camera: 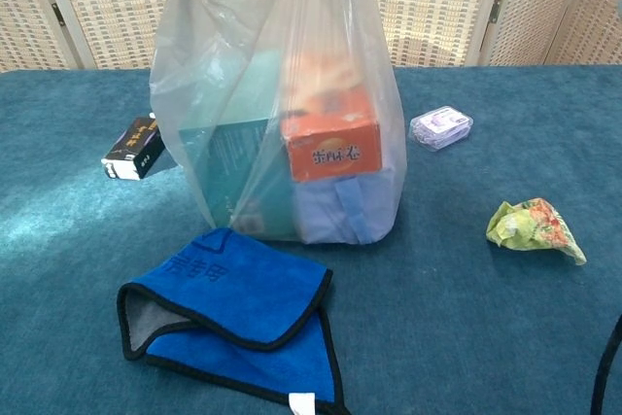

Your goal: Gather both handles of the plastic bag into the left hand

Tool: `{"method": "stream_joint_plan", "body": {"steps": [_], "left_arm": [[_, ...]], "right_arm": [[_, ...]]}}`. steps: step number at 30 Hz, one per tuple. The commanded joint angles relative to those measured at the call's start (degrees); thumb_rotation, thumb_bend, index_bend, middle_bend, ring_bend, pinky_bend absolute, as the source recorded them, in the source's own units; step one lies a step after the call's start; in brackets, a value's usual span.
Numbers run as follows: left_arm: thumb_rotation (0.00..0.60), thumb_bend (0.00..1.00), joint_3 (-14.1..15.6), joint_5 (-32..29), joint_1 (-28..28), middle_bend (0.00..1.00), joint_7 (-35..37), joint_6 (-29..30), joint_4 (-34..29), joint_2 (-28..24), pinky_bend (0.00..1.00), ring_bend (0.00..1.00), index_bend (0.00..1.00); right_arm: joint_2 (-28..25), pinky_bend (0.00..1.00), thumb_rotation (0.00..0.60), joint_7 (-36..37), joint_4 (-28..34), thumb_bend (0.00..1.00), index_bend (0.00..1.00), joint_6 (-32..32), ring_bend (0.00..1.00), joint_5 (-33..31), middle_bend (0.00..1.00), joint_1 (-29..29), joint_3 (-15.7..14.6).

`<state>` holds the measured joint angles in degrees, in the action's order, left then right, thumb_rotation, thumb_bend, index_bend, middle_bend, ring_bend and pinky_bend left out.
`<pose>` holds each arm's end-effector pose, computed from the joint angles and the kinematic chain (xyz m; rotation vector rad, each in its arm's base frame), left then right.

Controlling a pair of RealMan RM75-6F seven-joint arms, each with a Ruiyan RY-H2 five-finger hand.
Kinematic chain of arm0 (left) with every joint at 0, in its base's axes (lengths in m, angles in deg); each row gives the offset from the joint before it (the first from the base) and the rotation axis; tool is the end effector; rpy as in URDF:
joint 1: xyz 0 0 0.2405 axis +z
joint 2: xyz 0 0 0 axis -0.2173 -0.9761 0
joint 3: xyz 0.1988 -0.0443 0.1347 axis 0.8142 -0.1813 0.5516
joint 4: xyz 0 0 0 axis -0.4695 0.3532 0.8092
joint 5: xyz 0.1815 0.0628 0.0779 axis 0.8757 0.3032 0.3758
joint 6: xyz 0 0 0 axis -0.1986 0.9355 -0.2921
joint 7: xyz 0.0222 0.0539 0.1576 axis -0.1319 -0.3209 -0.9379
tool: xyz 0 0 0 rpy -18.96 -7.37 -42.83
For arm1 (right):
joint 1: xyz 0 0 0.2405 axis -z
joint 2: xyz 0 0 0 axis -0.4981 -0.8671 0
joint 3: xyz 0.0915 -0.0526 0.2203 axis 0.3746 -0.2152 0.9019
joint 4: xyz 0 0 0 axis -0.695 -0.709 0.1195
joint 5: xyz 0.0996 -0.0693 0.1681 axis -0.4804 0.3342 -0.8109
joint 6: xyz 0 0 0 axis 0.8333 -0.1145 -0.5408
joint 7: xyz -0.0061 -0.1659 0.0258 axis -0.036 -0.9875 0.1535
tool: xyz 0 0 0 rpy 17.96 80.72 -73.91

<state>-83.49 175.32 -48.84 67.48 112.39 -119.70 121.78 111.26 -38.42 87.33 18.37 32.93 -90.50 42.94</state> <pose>-0.0002 0.3718 0.0845 1.0001 2.0632 1.2671 0.0657 -0.3913 0.1404 1.4817 -0.1579 1.9293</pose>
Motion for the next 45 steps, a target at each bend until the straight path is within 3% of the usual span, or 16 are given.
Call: {"method": "stream_joint_plan", "body": {"steps": [1,20,29,34,39,45], "left_arm": [[0.350,0.36,0.2,0.0,-0.5,0.21,0.2,0.0,0.2,0.2,0.32,0.26,0.19],[0.331,0.36,0.3,-3.7,-0.5,0.21,-3.9,-0.5,0.0,0.3,0.32,0.26,0.20],[0.129,0.36,0.6,-4.4,0.4,0.21,-6.8,-1.0,-0.7,-0.5,0.29,0.22,0.20],[0.078,0.36,0.6,-3.9,0.6,0.20,-7.1,-0.9,-0.6,-0.5,0.23,0.16,0.18],[0.008,0.36,0.6,-3.6,0.9,0.11,-6.7,-0.3,-0.5,-0.7,0.13,0.08,0.13],[0.000,0.36,0.7,-3.3,1.3,0.09,-6.2,0.1,-0.7,-1.0,0.09,0.05,0.11]], "right_arm": [[0.0,0.14,0.600,0.0,0.3,0.10,0.00,-0.1,0.05,0.0,0.09,-0.3,0.1],[-2.5,0.12,0.600,-0.8,3.8,0.08,0.00,-0.2,0.03,-0.1,0.09,1.3,-1.0],[-3.5,0.11,0.600,-0.1,4.8,0.07,0.00,0.3,0.02,-0.7,0.09,1.9,-0.3],[-3.7,0.11,0.600,-0.5,5.4,0.07,0.00,0.2,0.02,-0.7,0.09,2.1,-0.5],[-3.8,0.10,0.600,-0.8,5.7,0.07,0.00,-0.1,0.01,-0.8,0.09,2.3,-0.7],[-3.6,0.09,0.600,-1.6,5.9,0.07,0.00,-0.4,0.00,-0.8,0.08,2.4,-1.1]]}}
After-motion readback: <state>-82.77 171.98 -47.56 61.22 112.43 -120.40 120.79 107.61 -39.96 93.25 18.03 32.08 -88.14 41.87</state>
